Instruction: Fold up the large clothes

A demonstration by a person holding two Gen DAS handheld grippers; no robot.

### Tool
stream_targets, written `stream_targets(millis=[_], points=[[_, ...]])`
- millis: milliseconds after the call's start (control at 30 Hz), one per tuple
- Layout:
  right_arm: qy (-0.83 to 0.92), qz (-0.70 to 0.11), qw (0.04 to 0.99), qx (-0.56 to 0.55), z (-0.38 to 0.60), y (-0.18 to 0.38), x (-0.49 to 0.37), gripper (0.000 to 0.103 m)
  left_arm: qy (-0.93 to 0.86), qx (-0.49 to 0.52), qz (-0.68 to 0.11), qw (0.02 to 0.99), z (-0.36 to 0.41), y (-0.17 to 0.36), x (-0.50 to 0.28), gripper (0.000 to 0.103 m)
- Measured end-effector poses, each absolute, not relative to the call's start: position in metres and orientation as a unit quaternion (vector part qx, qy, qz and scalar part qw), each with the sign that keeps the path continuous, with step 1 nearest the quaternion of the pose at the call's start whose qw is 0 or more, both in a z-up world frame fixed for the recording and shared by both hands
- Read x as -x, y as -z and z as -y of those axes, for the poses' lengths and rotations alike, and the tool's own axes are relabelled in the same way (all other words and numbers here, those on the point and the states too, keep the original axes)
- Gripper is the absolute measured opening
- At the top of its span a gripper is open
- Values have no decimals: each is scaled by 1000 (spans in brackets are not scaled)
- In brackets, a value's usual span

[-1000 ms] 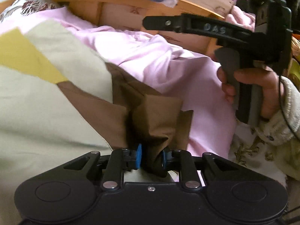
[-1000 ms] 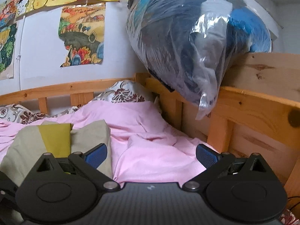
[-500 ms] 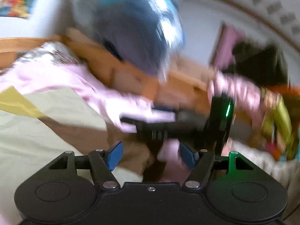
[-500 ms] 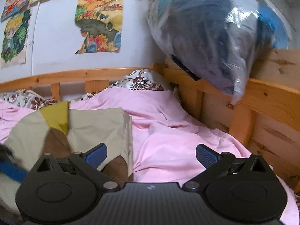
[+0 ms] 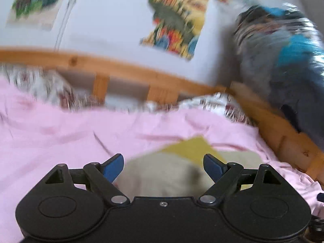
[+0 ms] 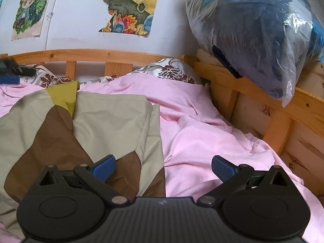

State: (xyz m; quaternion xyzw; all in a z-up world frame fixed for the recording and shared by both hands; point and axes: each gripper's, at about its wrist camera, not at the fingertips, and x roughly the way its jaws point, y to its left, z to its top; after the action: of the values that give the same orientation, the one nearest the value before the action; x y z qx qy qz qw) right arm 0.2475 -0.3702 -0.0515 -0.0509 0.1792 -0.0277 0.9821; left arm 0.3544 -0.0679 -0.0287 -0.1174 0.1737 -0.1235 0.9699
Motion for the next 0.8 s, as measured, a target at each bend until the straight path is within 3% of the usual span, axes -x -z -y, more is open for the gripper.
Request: stream_targets(millis=[300,567,800], points=[[46,-108,993,-8,381,21,-230,103,130,-94,-139,977,162,39,-344,93],[62,-186,979,56,356,60,-251,103,82,-239,-182,950,220,64,-355,99],[80,-189,972,118,337,95,-261,103,42,-319,-129,938,238,81,-345,101]])
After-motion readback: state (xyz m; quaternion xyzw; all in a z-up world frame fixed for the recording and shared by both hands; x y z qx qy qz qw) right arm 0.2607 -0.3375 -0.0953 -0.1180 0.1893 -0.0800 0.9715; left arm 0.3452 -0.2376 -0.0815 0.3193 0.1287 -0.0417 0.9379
